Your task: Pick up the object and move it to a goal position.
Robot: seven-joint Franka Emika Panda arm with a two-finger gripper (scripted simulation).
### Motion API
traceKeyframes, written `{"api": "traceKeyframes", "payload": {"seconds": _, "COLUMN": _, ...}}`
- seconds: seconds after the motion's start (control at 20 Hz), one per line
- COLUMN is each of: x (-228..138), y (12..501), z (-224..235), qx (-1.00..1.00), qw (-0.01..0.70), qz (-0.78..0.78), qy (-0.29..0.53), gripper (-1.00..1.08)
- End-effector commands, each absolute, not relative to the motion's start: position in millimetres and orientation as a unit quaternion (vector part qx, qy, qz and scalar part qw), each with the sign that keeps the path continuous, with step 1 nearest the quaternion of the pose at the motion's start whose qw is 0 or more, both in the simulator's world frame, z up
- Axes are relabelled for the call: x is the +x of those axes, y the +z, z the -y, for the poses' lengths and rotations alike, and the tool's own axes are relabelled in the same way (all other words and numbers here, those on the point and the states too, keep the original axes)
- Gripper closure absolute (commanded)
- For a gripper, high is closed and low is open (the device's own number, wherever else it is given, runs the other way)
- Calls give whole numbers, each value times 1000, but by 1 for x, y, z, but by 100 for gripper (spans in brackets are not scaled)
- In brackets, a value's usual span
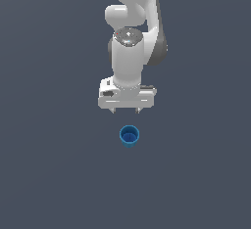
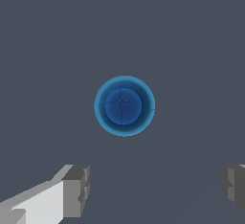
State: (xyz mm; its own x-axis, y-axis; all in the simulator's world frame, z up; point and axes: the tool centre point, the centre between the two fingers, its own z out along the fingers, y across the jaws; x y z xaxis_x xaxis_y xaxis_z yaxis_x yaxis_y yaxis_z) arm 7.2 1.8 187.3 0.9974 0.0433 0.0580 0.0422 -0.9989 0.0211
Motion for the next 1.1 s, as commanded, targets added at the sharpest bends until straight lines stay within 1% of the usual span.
{"api": "traceKeyframes", "payload": {"seconds": 0.0, "x": 7, "y": 187, "z": -2, "qx": 999, "qw": 10, "qz": -21, "qy": 29, "gripper": -20}}
{"api": "traceKeyframes", "payload": {"seconds": 1.05, "x": 9, "y": 182, "z": -6, "qx": 998, "qw": 8, "qz": -63, "qy": 24, "gripper": -20}}
